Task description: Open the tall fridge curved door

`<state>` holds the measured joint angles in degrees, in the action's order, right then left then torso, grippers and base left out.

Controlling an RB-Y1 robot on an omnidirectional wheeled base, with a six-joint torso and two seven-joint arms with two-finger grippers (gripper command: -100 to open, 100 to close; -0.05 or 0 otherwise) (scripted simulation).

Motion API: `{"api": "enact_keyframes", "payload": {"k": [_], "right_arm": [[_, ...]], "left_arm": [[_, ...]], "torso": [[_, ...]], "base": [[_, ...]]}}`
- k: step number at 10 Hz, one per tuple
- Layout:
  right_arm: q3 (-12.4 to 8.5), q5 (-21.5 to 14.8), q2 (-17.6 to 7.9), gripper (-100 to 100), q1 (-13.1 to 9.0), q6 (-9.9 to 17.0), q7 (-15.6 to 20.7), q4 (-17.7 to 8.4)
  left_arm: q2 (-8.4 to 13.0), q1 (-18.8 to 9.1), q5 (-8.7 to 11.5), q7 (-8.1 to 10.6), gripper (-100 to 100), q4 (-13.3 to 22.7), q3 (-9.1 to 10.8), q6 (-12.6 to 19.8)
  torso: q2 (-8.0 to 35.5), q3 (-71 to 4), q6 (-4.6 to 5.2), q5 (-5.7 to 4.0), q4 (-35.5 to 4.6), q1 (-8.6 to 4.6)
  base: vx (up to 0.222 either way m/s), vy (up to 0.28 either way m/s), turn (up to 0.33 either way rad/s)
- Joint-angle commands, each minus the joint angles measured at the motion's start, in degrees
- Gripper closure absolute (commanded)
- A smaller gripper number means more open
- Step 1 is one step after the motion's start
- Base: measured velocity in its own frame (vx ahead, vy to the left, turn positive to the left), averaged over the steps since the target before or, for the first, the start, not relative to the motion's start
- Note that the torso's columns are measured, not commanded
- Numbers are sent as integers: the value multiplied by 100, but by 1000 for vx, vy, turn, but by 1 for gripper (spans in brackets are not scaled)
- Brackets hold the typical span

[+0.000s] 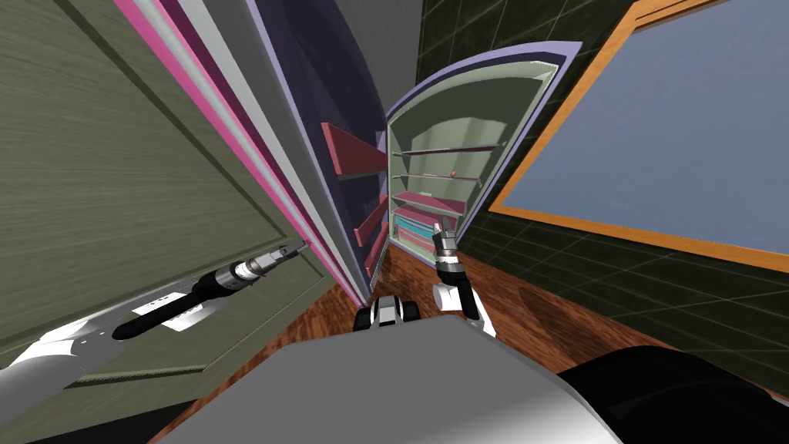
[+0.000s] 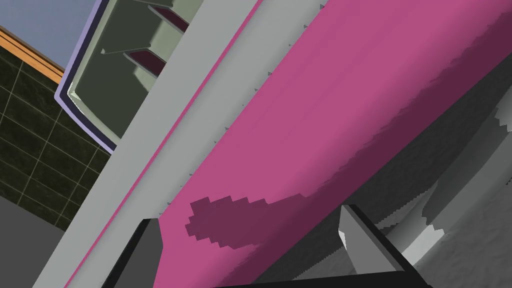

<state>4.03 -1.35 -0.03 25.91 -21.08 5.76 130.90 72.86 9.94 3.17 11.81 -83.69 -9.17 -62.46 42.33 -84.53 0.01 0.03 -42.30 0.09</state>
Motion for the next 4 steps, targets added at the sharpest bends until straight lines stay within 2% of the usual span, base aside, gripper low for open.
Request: {"api": "enact_keyframes", "payload": {"k": [1,4], "right_arm": [[0,0,0,0,0,0,0,0],[0,0,0,0,0,0,0,0]], "left_arm": [[0,0,0,0,0,0,0,0],[0,0,0,0,0,0,0,0]], "torso": [[-2,-2,-1,-1,1,-3],[-6,-4,0,-3,2,-10]], "base": [[0,0,0],[0,0,0]]}}
